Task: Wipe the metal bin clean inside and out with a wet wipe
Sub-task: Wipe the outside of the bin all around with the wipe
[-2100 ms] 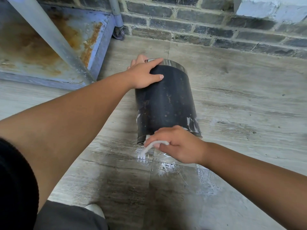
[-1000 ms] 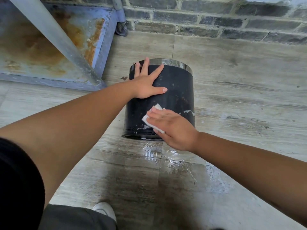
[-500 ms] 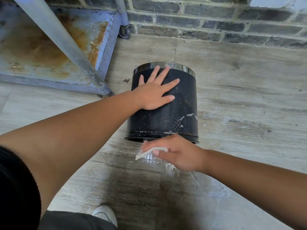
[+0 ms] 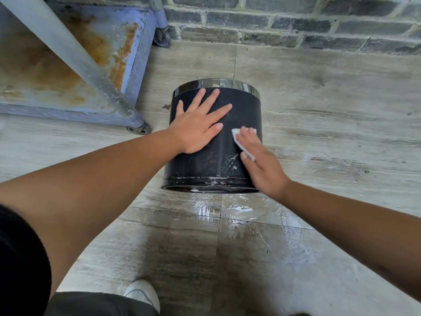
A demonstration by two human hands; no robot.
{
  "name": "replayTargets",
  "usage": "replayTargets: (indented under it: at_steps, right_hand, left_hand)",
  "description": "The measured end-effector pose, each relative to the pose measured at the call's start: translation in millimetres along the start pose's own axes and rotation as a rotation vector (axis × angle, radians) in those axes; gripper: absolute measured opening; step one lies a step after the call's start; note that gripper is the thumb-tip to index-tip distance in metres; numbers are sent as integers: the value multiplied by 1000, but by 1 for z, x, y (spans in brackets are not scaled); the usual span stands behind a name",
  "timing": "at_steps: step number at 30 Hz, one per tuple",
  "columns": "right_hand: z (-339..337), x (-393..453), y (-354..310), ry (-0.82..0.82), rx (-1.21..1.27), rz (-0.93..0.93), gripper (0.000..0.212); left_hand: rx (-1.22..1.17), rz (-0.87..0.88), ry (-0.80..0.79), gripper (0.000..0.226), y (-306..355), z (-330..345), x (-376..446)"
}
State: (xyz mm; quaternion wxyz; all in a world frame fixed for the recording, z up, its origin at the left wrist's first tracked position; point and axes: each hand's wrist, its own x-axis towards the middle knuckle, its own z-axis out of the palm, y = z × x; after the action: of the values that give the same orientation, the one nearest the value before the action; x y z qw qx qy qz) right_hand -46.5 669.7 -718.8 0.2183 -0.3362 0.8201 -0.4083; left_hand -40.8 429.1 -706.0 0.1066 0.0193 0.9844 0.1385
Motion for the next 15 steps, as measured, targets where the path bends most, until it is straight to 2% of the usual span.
replayTargets:
  at_steps: [8, 15]
  right_hand:
    - [13, -20, -15, -192, -303, -366, 48]
    - [22, -33, -38, -262, -292, -499, 43]
  left_hand:
    - [13, -5, 7, 54, 1, 0, 0]
    - [23, 12, 1, 53, 3, -1, 2]
